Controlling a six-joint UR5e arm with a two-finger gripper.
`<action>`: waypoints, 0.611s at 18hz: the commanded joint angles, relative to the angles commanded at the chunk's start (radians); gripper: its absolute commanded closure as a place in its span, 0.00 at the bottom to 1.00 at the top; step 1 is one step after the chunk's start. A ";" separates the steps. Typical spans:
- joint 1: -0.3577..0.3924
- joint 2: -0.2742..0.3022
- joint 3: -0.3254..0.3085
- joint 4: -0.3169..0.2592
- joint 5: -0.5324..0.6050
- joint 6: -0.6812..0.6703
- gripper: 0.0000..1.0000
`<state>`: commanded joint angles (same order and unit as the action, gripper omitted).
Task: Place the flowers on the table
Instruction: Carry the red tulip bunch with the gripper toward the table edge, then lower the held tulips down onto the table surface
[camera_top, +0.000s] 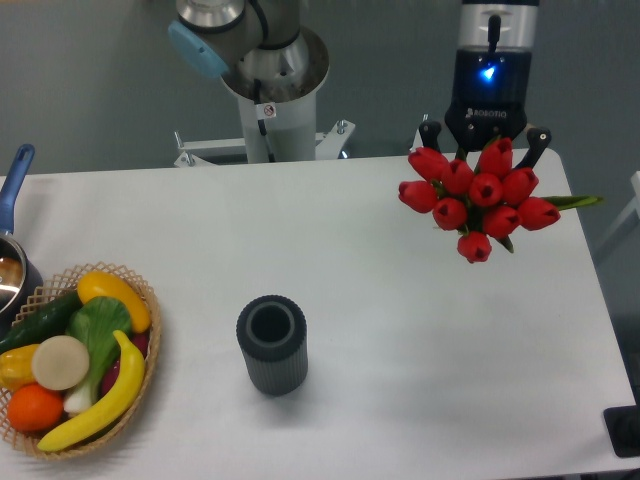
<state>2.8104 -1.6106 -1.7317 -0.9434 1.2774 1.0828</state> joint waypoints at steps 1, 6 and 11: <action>-0.017 -0.011 0.000 -0.002 0.028 0.015 0.56; -0.054 -0.087 -0.005 -0.002 0.144 0.038 0.56; -0.091 -0.146 -0.008 -0.002 0.247 0.055 0.56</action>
<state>2.7197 -1.7563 -1.7395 -0.9449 1.5247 1.1382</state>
